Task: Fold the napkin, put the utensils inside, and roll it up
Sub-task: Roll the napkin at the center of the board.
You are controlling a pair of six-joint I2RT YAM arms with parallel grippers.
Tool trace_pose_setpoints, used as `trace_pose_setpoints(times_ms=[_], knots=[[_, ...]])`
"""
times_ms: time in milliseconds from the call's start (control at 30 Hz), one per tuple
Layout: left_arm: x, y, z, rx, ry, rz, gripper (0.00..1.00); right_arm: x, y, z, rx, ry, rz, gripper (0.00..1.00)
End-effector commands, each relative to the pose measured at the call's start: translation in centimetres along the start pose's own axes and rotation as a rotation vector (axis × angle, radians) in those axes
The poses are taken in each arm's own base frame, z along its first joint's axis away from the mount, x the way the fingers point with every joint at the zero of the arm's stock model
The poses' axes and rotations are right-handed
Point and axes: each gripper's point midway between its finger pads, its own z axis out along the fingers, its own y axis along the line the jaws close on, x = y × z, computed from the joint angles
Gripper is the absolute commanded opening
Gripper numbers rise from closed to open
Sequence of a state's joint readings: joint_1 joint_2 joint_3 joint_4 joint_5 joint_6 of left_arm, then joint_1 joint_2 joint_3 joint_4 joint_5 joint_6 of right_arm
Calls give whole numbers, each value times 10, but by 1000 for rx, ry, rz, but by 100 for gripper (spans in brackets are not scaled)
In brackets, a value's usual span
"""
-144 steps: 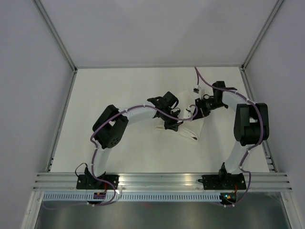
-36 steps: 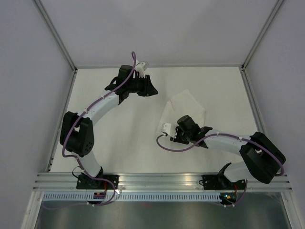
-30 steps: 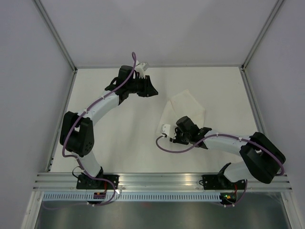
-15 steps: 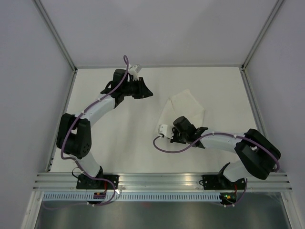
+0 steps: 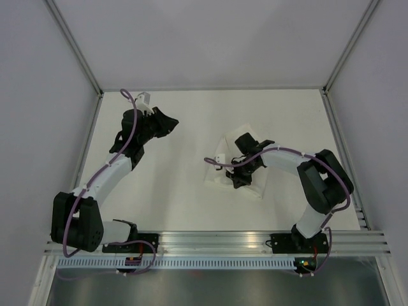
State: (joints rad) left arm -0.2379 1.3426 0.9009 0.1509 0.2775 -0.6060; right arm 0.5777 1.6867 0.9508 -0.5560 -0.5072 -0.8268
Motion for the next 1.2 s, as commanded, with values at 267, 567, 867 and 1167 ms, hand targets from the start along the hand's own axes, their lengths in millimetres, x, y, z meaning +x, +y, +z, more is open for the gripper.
trace_pose_setpoints(times_ms=[267, 567, 867, 1167], knots=[[24, -94, -23, 263, -55, 478, 20, 10, 52, -38, -695, -132, 307, 1], [121, -149, -48, 654, -9, 904, 27, 24, 29, -27, -699, -133, 473, 1], [212, -161, -35, 766, 186, 1154, 38, 35, 23, -14, -694, -88, 563, 2], [278, -170, -19, 840, 317, 1298, 39, 44, 18, -3, -664, -60, 595, 1]])
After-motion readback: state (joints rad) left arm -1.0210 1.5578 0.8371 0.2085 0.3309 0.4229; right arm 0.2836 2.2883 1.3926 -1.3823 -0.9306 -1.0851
